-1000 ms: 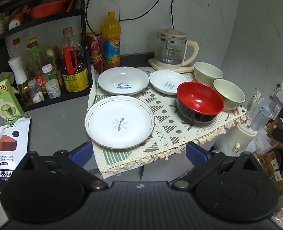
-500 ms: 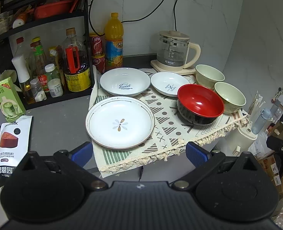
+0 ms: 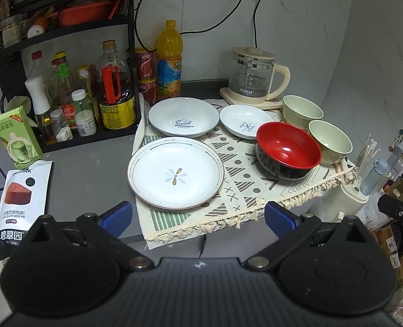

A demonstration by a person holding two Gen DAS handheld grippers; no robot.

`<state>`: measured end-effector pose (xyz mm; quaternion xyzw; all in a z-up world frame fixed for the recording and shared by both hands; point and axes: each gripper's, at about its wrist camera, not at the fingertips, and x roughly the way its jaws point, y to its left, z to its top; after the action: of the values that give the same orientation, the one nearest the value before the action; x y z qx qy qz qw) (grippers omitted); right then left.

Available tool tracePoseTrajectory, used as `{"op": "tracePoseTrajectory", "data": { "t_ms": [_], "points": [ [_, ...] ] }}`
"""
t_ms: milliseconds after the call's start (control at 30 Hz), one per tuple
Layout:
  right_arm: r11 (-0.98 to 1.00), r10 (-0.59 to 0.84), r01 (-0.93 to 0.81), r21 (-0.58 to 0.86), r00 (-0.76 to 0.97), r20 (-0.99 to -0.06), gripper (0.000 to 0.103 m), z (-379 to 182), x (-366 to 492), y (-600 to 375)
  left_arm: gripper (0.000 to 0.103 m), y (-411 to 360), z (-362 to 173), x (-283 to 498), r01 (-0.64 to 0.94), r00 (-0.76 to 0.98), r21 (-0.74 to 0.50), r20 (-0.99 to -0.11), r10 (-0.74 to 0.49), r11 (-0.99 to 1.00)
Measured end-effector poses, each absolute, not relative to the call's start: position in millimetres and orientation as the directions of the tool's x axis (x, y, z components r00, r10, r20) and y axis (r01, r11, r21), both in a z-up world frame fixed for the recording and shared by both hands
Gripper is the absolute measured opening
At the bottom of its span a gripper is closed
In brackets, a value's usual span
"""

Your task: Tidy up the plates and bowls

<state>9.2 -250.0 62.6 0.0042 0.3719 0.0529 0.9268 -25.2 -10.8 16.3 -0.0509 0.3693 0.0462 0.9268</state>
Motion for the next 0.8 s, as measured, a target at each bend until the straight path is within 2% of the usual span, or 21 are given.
{"op": "tracePoseTrajectory", "data": {
  "t_ms": [800],
  "points": [
    [0.995, 0.095, -0.092, 0.04, 0.715, -0.692, 0.103, 64, 2, -260, 0.102, -25, 21, -30, -0.138, 0.72, -0.07, -0.692, 0.052, 0.988]
  ]
}}
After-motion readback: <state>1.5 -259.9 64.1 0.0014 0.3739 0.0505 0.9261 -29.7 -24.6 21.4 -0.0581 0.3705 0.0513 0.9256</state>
